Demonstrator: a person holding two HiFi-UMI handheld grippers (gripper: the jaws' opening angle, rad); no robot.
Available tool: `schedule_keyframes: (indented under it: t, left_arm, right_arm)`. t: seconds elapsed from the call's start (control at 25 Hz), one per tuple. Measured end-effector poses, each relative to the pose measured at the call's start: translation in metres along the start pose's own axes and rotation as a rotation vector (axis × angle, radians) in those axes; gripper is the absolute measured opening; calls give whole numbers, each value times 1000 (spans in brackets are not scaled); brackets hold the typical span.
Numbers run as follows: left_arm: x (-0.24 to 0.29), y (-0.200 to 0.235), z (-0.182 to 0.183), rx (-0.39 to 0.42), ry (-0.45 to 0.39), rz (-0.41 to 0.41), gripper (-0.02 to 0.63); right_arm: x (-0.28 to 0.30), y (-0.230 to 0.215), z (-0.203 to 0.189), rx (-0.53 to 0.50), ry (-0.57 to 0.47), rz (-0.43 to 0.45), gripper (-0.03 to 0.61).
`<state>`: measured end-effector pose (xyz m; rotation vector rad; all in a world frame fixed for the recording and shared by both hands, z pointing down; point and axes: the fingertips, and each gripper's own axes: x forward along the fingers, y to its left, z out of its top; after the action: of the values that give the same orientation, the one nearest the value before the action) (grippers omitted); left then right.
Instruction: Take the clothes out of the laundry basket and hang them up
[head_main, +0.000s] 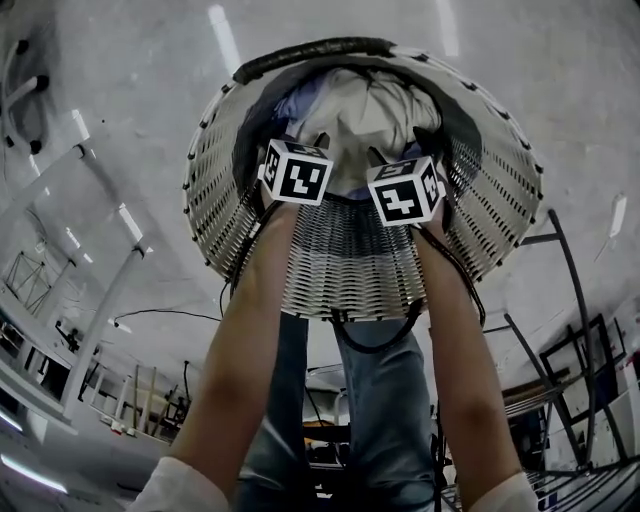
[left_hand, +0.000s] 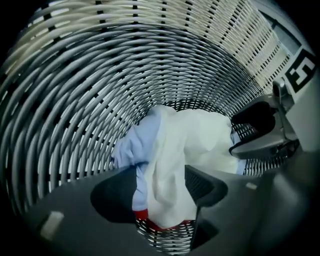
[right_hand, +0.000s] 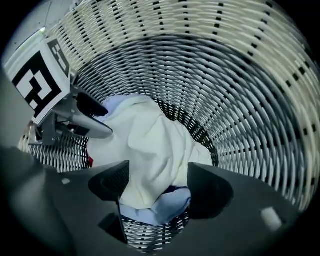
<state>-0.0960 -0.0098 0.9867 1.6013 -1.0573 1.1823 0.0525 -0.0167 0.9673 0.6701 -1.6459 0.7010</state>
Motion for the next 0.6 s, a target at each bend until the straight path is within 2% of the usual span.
schedule_keyframes:
  t: [0.36,0.6]
  left_arm:
    - [15,-1,-3,-1,-2,-5,285]
    - [17,3,-4,0,-12,16,241]
  right_arm:
    - [25,-5,1,-54,6,-19,373]
    - [34,-9,1,-29,3,-18,356]
